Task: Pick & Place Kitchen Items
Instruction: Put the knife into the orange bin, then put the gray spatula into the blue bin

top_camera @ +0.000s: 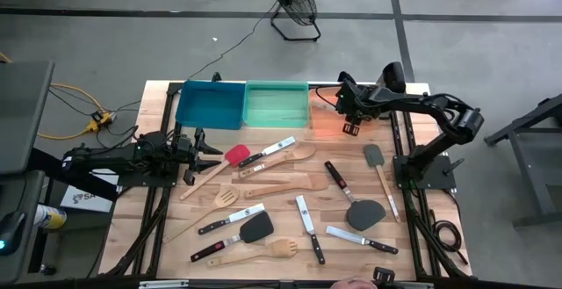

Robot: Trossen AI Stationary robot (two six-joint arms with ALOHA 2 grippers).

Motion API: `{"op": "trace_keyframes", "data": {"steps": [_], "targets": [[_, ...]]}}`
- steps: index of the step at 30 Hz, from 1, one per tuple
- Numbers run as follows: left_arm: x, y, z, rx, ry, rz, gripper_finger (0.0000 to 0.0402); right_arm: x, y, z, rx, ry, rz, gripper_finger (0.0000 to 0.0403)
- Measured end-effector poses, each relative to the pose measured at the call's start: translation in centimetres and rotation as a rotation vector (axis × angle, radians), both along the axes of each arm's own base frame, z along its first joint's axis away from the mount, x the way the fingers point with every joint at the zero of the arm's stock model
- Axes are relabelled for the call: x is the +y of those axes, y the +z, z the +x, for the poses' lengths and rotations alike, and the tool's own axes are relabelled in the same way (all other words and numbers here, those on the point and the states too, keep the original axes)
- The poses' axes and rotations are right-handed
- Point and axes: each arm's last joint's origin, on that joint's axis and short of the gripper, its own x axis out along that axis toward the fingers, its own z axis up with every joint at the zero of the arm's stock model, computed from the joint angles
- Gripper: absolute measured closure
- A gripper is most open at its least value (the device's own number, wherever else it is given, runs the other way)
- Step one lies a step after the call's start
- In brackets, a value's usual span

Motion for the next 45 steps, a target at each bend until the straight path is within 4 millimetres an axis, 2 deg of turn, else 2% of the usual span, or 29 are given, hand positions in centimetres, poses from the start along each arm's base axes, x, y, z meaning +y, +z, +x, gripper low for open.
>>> {"op": "trace_keyframes", "data": {"steps": [8,12,16,21,28,38,45], "targets": [[0.0,0.0,0.0,0.0,0.0,0.0,0.0258,0.0,0.0,0.0,0.001,0.0,0.0,0.0257],[0.0,0.0,0.0,0.0,0.0,0.0,0.0258,0.1,0.8,-0.1,-0.053,-0.05,-0.02,0.025],[0.0,0.0,0.0,0.0,0.0,0.0,0.0258,0.3,1.9,-0.3,-0.154,-0.167,-0.026,0.0247],[0.0,0.0,0.0,0.0,0.0,0.0,0.0258,1.0,3.1,-0.7,-0.302,-0.427,-0.002,0.0246],[0.0,0.0,0.0,0.0,0.0,0.0,0.0258,2.8,4.1,-1.1,-0.424,-0.639,0.172,0.0246],[0.0,0.0,0.0,0.0,0.0,0.0,0.0258,6.0,4.0,-1.6,-0.312,-0.759,0.348,0.0246],[0.0,0.0,0.0,0.0,0.0,0.0,0.0258,8.7,3.8,-1.9,-0.144,-0.737,0.4,0.0246]]}}
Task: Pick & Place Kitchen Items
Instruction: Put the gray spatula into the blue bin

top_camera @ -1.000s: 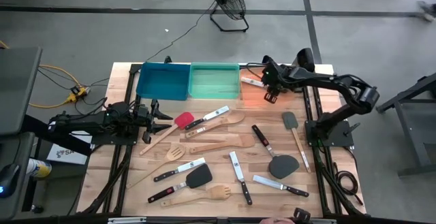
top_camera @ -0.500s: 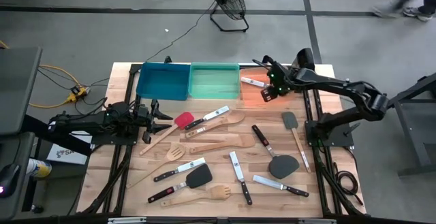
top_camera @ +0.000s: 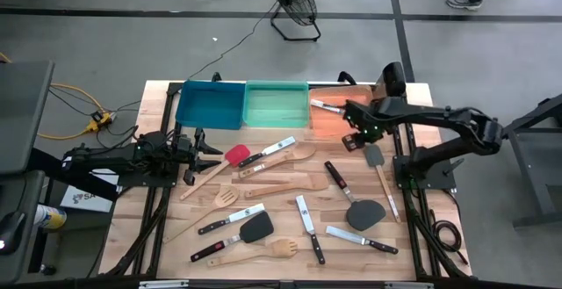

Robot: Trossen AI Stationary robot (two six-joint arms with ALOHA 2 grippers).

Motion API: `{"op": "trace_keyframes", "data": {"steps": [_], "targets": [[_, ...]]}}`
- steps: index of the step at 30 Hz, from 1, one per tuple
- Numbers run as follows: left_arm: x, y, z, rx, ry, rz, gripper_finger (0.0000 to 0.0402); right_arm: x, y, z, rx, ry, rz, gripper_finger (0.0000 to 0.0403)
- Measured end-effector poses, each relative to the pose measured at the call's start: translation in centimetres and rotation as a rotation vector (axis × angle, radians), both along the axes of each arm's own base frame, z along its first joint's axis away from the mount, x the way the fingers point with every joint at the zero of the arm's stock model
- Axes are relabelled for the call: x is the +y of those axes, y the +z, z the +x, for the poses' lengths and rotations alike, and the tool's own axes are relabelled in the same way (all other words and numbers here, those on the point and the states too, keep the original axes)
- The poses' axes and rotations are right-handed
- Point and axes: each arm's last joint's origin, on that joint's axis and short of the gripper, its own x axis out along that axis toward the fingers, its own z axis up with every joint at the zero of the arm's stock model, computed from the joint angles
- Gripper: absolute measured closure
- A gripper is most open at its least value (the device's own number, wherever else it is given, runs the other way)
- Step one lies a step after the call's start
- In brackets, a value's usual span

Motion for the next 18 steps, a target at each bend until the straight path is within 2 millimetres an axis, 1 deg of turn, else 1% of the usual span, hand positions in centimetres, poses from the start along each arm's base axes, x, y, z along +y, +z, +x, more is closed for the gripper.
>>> {"op": "trace_keyframes", "data": {"steps": [6,13,18], "targets": [[0.0,0.0,0.0,0.0,0.0,0.0,0.0258,2.1,-0.2,-0.1,0.079,0.034,0.005,0.0246],[0.0,0.0,0.0,0.0,0.0,0.0,0.0258,4.8,-1.7,-1.1,0.119,0.021,0.015,0.0246],[0.0,0.0,0.0,0.0,0.0,0.0,0.0258,5.8,-2.1,-1.7,0.138,-0.011,0.015,0.0246]]}}
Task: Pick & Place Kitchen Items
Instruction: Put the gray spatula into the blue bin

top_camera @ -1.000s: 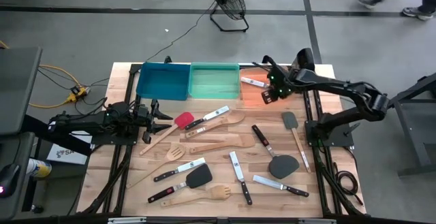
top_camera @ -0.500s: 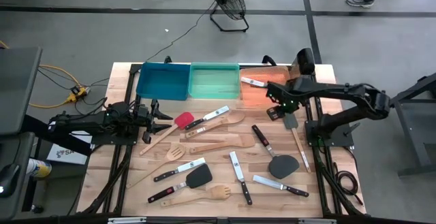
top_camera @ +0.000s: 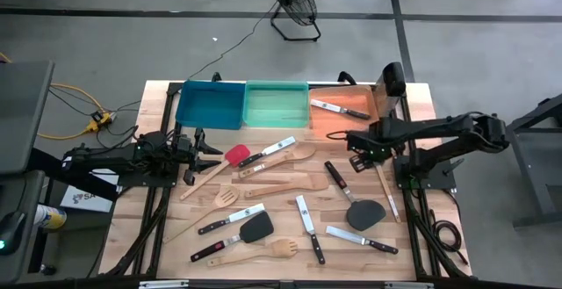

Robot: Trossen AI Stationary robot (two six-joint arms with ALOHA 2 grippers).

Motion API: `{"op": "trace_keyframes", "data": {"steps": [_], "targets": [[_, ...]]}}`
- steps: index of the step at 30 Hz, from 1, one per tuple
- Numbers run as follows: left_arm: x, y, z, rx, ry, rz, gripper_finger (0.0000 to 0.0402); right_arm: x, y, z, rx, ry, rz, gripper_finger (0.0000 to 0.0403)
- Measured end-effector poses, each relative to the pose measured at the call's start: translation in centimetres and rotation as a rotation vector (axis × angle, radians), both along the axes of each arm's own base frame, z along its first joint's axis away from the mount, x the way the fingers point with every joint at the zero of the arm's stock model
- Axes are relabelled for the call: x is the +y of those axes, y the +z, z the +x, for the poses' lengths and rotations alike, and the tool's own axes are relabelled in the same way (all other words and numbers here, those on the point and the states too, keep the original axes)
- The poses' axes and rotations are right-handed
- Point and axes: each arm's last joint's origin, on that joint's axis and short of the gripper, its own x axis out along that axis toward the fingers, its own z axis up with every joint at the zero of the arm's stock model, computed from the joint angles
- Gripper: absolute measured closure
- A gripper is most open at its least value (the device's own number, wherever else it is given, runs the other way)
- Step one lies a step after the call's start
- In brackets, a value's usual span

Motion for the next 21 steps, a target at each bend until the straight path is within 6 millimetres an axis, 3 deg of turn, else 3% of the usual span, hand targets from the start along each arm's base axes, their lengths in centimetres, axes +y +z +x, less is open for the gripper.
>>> {"op": "trace_keyframes", "data": {"steps": [21], "targets": [[0.0,0.0,0.0,0.0,0.0,0.0,0.0258,1.0,-3.1,-1.5,0.092,-0.197,0.061,0.0246]]}}
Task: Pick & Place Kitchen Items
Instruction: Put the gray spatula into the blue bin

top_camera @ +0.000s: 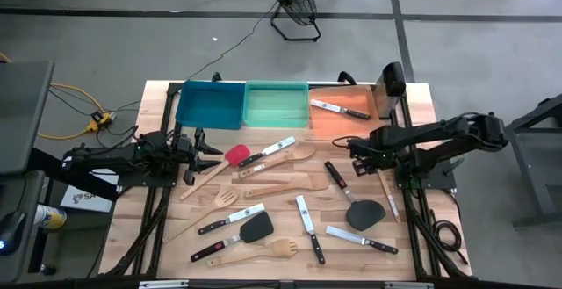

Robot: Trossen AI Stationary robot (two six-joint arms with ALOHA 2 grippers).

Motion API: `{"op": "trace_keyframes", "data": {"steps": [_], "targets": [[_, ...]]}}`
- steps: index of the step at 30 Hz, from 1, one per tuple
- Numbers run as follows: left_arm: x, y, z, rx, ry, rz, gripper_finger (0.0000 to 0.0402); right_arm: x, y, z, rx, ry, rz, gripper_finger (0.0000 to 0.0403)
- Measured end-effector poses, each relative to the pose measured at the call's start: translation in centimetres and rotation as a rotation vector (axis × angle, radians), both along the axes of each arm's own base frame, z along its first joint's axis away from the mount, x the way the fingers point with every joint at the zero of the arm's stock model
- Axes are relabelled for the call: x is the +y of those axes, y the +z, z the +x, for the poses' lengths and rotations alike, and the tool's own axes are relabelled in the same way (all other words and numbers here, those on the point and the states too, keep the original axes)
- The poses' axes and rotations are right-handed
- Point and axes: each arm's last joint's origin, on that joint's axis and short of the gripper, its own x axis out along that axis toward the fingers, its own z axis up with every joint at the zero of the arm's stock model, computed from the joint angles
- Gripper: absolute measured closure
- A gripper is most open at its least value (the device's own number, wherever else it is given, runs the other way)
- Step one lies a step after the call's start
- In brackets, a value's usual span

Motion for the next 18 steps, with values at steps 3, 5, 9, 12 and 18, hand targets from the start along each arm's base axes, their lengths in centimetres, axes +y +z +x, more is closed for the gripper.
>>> {"op": "trace_keyframes", "data": {"steps": [3,5,9,12,18], "targets": [[0.0,0.0,0.0,0.0,0.0,0.0,0.0258,-0.2,-0.4,0.1,0.032,-0.01,-0.013,0.0245],[0.0,0.0,0.0,0.0,0.0,0.0,0.0258,-0.3,-0.7,0.2,0.055,-0.011,-0.019,0.0239],[0.0,0.0,0.0,0.0,0.0,0.0,0.0258,-0.3,-1.3,0.4,0.102,-0.01,-0.019,0.0214],[0.0,0.0,0.0,0.0,0.0,0.0,0.0258,-0.3,-1.7,0.5,0.131,-0.009,-0.016,0.0192],[0.0,0.0,0.0,0.0,0.0,0.0,0.0258,-0.5,-2.4,0.7,0.119,-0.015,0.002,0.0177]]}}
